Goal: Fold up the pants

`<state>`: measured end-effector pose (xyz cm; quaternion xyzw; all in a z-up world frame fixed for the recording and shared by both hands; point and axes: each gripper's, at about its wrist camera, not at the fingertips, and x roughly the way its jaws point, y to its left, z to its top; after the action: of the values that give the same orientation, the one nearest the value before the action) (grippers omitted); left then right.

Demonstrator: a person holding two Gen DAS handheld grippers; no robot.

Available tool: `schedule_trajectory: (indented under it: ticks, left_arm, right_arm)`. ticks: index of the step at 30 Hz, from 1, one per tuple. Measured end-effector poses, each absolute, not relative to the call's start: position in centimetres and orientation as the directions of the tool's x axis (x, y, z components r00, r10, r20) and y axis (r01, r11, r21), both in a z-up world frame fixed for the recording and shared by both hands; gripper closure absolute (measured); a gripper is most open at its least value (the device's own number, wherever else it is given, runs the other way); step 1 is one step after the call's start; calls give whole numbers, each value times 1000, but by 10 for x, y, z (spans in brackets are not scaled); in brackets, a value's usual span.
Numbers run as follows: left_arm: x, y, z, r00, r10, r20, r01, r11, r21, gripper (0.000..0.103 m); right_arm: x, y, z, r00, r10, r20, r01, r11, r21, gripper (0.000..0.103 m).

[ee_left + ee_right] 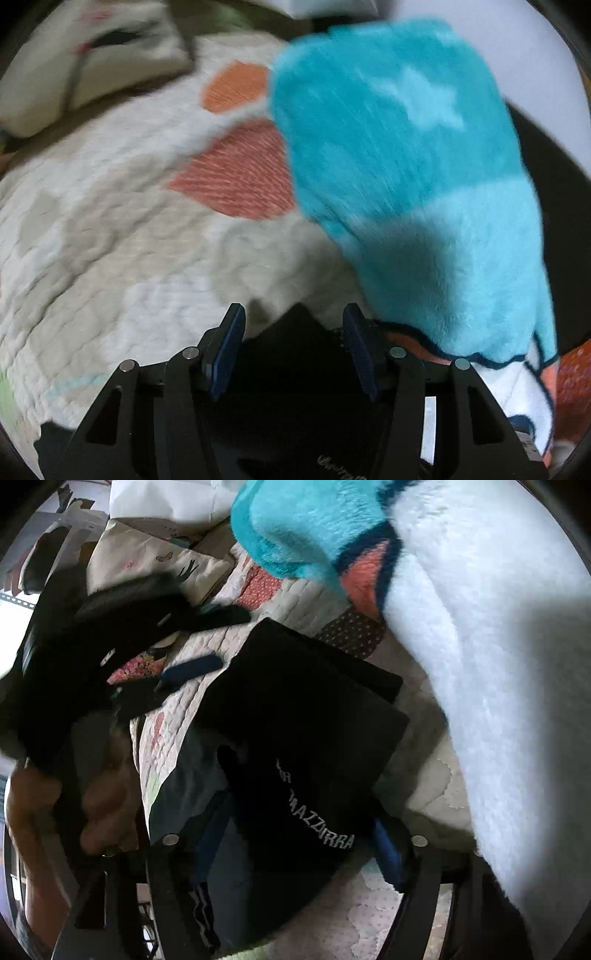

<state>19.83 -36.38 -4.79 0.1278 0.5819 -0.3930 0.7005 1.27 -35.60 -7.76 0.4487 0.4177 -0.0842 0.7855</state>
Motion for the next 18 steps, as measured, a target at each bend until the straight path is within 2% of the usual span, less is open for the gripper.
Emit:
schedule_trajectory:
  ticks: [4, 7, 8, 10, 11, 12, 13, 18]
  left_arm:
    - [184, -375, -55, 48, -348, -936, 758, 623, -193, 49]
    - [182, -367, -49, 55, -354, -933, 752, 630, -195, 85]
    - [182, -363, -46, 56, -367, -928, 750, 629, -204, 88]
    - [180, -355, -37, 79, -394, -916, 747, 631, -207, 90]
    - [178, -351, -31, 98, -400, -911, 748, 633, -198, 91]
    - [177, -348, -27, 107, -405, -908, 748, 634, -195, 91]
    - [173, -345, -20, 120, -412, -903, 748, 635, -191, 91]
    - [159, -333, 7, 167, -428, -888, 763, 627, -158, 91]
  right_arm:
    - [14, -362, -78, 642, 264, -720, 503, 565, 654, 22]
    - [18, -362, -76, 627, 266, -732, 497, 587, 639, 24]
    - [19, -361, -75, 624, 263, -736, 494, 597, 632, 26]
    - [23, -364, -73, 621, 260, -740, 489, 610, 624, 52]
    - [23, -366, -73, 618, 259, -742, 493, 608, 623, 58]
    - [23, -369, -74, 618, 262, -741, 497, 600, 627, 71]
    - [22, -374, -74, 624, 274, -732, 495, 585, 642, 75]
    - [23, -375, -67, 648, 287, -705, 462, 588, 664, 78]
